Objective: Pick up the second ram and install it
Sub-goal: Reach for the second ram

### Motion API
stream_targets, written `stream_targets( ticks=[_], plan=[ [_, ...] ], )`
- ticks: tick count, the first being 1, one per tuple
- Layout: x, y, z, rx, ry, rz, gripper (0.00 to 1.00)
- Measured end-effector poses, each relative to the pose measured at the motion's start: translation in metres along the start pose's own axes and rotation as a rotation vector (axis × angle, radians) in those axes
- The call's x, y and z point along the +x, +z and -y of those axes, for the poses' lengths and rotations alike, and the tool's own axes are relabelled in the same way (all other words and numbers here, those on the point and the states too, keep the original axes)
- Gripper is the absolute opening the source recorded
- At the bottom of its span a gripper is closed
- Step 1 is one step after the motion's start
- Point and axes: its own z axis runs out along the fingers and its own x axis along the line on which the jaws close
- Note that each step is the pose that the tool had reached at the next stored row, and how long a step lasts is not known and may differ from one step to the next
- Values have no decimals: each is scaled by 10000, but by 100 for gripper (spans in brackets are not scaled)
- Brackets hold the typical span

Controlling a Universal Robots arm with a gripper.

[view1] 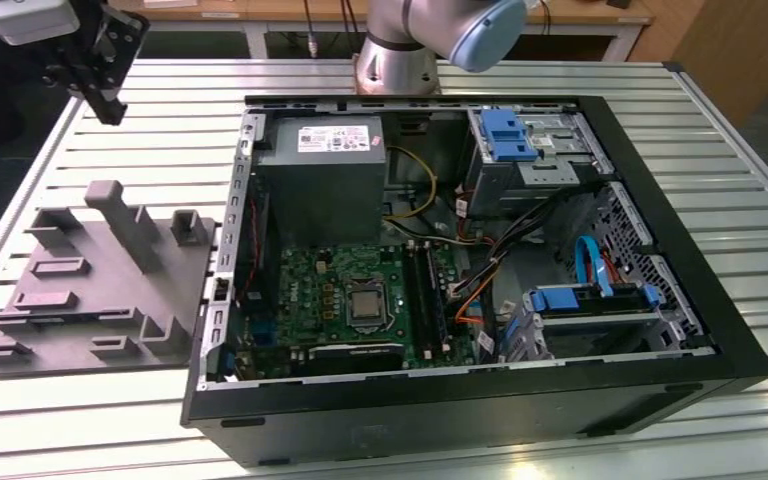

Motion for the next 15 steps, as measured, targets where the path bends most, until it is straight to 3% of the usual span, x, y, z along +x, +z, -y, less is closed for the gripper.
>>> stream_targets(
  ticks=[15],
  plan=[
    [271, 53, 30, 0, 1, 0, 10]
  ],
)
